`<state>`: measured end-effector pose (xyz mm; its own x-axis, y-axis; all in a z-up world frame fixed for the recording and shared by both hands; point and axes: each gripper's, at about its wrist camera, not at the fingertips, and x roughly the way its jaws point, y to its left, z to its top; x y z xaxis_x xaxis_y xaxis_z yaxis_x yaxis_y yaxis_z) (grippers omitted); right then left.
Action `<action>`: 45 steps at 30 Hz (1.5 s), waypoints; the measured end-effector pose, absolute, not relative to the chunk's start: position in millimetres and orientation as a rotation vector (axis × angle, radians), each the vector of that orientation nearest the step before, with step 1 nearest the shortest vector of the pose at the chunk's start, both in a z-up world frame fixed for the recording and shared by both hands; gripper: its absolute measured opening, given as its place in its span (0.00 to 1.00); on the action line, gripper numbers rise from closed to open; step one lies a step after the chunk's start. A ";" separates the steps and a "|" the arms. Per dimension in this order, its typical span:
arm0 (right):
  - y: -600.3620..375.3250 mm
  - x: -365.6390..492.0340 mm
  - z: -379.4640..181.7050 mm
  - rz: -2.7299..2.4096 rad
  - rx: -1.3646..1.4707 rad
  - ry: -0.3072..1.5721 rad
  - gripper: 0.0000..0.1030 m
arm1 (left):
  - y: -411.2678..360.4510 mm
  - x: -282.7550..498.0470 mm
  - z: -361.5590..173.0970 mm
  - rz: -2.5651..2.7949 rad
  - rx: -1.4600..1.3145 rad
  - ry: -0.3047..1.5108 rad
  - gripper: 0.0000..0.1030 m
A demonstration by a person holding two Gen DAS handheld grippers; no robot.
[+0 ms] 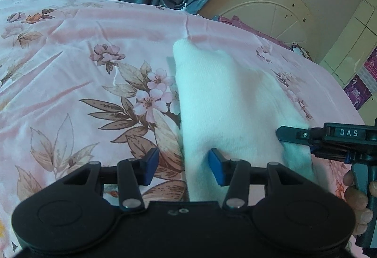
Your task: Fold small clothes
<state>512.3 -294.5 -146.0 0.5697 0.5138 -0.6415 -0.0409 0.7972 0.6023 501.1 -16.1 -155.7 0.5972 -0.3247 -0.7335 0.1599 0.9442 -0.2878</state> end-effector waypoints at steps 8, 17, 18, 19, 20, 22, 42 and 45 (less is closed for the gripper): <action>-272.0 504.2 -134.3 0.322 0.411 0.877 0.14 | -28.0 506.1 -143.4 -0.342 -0.115 0.795 0.41; -283.0 480.2 -104.1 0.315 0.323 0.811 0.12 | -59.8 508.7 -123.3 -0.443 -0.052 0.786 0.38; -287.6 484.5 -119.2 0.297 0.338 0.868 0.12 | -67.1 512.0 -131.5 -0.449 -0.020 0.827 0.39; -293.8 489.3 -136.7 0.288 0.393 0.928 0.12 | -71.3 512.3 -136.2 -0.450 0.000 0.833 0.39; -299.5 489.6 -143.7 0.293 0.448 0.926 0.12 | -74.1 511.6 -138.0 -0.450 0.016 0.826 0.40; -301.0 489.4 -142.2 0.293 0.464 0.911 0.12 | -76.0 511.8 -136.7 -0.452 0.037 0.829 0.40; -307.3 501.6 -136.0 0.341 0.351 0.970 0.12 | -65.5 516.2 -134.9 -0.485 -0.011 0.862 0.41; -305.6 503.2 -138.1 0.335 0.341 0.962 0.12 | -71.4 514.8 -140.0 -0.470 0.055 0.875 0.51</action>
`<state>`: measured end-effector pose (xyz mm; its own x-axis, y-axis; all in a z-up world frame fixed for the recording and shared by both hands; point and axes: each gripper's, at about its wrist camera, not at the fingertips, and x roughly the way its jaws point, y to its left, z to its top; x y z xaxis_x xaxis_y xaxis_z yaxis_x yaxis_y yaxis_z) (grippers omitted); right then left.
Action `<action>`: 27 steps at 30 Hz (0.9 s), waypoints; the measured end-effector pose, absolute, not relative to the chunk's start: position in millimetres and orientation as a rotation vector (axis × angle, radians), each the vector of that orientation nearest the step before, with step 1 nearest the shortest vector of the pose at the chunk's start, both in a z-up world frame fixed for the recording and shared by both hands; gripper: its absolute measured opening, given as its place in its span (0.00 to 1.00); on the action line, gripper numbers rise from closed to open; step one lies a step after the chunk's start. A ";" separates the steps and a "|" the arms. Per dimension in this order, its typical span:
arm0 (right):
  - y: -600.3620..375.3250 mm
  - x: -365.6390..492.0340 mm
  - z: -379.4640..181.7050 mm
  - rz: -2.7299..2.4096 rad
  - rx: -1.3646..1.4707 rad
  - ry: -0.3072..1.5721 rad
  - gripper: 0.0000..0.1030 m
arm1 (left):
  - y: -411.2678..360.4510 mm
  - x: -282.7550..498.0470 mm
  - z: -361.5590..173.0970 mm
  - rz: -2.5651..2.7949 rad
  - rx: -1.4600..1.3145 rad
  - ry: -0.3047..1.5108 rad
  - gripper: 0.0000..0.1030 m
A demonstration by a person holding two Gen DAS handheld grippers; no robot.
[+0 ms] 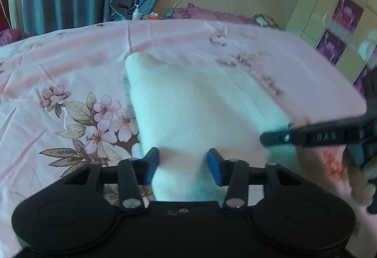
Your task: Fold small clothes
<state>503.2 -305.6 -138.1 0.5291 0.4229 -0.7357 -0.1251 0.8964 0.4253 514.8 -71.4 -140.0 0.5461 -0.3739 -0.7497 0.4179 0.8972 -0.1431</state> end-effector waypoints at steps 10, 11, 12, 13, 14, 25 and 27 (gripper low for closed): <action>-340.5 513.6 -89.2 0.269 0.390 0.793 0.29 | -60.5 545.4 -103.8 -0.480 -0.017 0.674 0.48; -332.2 525.4 -89.5 0.283 0.350 0.808 0.17 | -66.3 554.1 -103.6 -0.496 -0.008 0.671 0.48; -325.2 535.3 -93.0 0.296 0.326 0.822 0.16 | -72.1 564.2 -105.4 -0.518 0.000 0.680 0.48; -318.8 546.3 -99.3 0.305 0.308 0.844 0.16 | -77.6 574.6 -109.6 -0.523 0.006 0.700 0.48; -313.9 555.9 -106.8 0.303 0.284 0.871 0.16 | -81.5 582.5 -114.9 -0.508 0.015 0.719 0.48; -318.0 554.3 -118.3 0.211 0.155 0.846 0.16 | -75.5 571.7 -127.0 -0.476 0.005 0.755 0.47; -310.3 539.2 -109.3 0.274 0.135 0.816 0.16 | -72.8 563.4 -130.7 -0.468 0.013 0.757 0.47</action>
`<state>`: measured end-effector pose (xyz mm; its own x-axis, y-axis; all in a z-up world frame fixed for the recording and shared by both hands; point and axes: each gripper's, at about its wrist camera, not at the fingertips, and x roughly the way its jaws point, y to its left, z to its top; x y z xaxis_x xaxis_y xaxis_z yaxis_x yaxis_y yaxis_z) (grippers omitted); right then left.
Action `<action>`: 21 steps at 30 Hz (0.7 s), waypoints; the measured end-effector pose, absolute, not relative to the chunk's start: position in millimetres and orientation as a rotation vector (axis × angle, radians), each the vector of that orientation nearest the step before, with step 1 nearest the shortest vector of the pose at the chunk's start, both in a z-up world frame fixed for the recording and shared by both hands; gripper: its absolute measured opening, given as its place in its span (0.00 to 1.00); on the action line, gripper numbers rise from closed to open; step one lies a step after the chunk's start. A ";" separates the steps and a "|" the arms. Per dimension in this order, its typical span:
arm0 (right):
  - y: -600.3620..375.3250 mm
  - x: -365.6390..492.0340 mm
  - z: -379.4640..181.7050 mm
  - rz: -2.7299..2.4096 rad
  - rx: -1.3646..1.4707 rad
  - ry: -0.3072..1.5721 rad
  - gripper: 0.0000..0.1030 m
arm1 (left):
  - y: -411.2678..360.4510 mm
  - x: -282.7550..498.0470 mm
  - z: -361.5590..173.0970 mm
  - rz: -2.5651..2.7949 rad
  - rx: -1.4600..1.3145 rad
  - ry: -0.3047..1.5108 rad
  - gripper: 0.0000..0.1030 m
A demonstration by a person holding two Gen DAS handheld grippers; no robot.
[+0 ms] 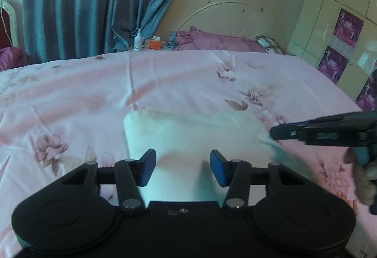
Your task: Fold small clothes
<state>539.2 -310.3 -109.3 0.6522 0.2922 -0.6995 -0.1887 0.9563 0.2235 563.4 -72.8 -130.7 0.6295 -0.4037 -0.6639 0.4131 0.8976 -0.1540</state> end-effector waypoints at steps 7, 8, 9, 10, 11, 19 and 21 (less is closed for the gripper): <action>-301.0 520.2 -129.6 0.290 0.003 0.881 0.16 | -79.8 555.6 -138.5 -0.473 0.016 0.793 0.47; -302.9 520.2 -128.9 0.280 -0.006 0.887 0.16 | -78.4 551.6 -136.3 -0.476 0.016 0.789 0.47; -304.7 518.8 -126.0 0.273 -0.013 0.891 0.16 | -76.0 545.9 -134.0 -0.477 0.014 0.786 0.46; -305.9 516.1 -120.7 0.274 -0.002 0.891 0.16 | -73.0 539.8 -132.2 -0.474 0.011 0.784 0.46; -308.5 510.0 -113.7 0.294 0.021 0.872 0.16 | -70.1 533.4 -130.5 -0.472 0.005 0.780 0.45; -284.8 481.2 -126.1 0.329 -0.084 0.906 0.16 | -67.4 496.0 -142.4 -0.434 -0.040 0.819 0.45; -287.5 476.0 -116.7 0.316 -0.052 0.894 0.16 | -64.3 484.3 -140.4 -0.436 -0.048 0.826 0.45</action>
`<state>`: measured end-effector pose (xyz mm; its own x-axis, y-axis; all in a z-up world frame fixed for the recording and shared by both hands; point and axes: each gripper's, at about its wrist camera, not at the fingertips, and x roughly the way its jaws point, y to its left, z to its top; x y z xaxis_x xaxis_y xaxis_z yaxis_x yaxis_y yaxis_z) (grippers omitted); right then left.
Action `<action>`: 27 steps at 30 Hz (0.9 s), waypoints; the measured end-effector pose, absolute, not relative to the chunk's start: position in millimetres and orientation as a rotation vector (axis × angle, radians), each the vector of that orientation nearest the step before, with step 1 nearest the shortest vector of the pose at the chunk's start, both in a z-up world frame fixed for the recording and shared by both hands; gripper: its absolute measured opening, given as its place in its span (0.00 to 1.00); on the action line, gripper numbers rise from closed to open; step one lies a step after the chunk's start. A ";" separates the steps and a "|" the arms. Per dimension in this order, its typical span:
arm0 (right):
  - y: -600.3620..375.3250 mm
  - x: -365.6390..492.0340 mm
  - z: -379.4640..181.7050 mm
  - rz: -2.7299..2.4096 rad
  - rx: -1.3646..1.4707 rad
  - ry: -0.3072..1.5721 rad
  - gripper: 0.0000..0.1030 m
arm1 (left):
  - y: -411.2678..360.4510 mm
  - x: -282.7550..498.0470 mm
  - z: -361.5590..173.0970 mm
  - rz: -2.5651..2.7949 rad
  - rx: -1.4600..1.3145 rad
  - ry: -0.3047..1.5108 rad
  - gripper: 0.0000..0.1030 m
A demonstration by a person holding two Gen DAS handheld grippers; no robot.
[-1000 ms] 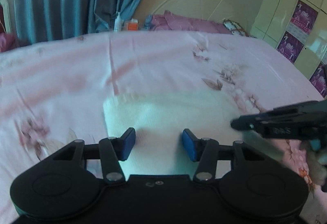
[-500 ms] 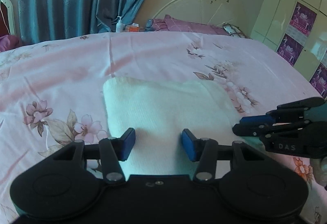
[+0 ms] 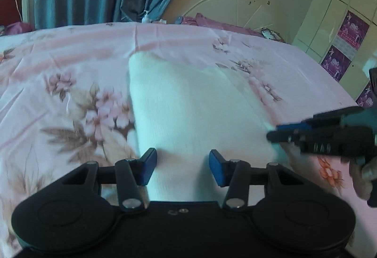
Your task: Fold small clothes
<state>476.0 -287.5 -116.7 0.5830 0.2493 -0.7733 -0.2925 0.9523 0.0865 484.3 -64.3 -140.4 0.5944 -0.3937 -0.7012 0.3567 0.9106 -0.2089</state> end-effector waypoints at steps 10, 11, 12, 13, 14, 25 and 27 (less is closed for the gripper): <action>-259.5 396.8 -119.3 0.476 -0.073 0.926 0.16 | -62.5 411.9 -149.1 -0.389 0.035 0.861 0.45; -258.8 392.9 -125.7 0.458 -0.100 0.937 0.16 | -62.0 408.4 -149.1 -0.385 0.037 0.861 0.45; -261.1 388.4 -130.7 0.441 -0.113 0.933 0.16 | -60.4 405.7 -149.1 -0.383 0.026 0.866 0.45; -263.2 384.7 -131.8 0.426 -0.109 0.930 0.16 | -59.2 404.7 -149.6 -0.378 0.021 0.873 0.45; -265.7 382.7 -133.2 0.415 -0.099 0.937 0.16 | -58.1 404.1 -150.3 -0.374 0.017 0.882 0.45; -276.8 394.5 -135.9 0.383 0.011 0.976 0.17 | -59.1 408.5 -150.7 -0.282 -0.010 0.915 0.67; -282.4 394.3 -128.3 0.380 0.051 0.957 0.16 | -58.5 409.0 -147.0 -0.277 -0.028 0.905 0.64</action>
